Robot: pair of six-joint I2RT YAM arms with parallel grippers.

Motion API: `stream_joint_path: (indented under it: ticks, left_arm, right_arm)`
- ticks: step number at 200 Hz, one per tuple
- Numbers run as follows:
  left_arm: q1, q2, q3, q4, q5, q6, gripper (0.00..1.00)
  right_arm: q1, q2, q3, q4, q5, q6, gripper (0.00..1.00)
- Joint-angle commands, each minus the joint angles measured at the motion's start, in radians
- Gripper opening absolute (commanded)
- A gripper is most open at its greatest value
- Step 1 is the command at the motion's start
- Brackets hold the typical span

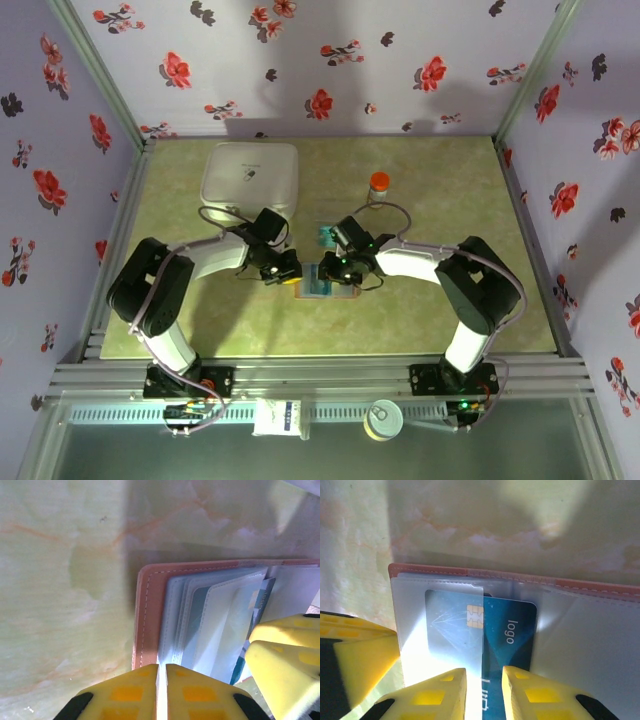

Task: Take the credit cards out of the card holder

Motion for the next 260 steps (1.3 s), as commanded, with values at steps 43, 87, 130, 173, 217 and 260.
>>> stream_joint_path:
  ticks: [43, 87, 130, 173, 217, 260]
  left_arm:
    - [-0.029, -0.051, 0.075, -0.062, -0.028, 0.003, 0.11]
    - [-0.069, 0.004, 0.116, -0.064, -0.029, 0.0, 0.06]
    - [-0.088, 0.059, 0.143, -0.069, -0.014, 0.017, 0.04]
    - [-0.088, 0.09, 0.12, -0.057, -0.03, 0.018, 0.01]
    - [-0.088, 0.089, 0.1, -0.065, -0.049, 0.019, 0.0]
    - [-0.089, 0.091, 0.092, -0.063, -0.053, 0.014, 0.0]
  right_arm:
    - [0.006, -0.094, 0.01, -0.074, 0.049, -0.025, 0.28]
    - [0.004, -0.119, -0.024, -0.063, 0.049, -0.02, 0.28]
    - [-0.011, -0.128, -0.059, -0.025, 0.026, -0.012, 0.28]
    - [-0.025, -0.123, -0.084, 0.015, -0.002, -0.001, 0.28]
    - [-0.036, -0.093, -0.084, 0.039, -0.035, -0.003, 0.28]
    - [-0.041, -0.069, -0.087, 0.047, -0.036, 0.006, 0.28]
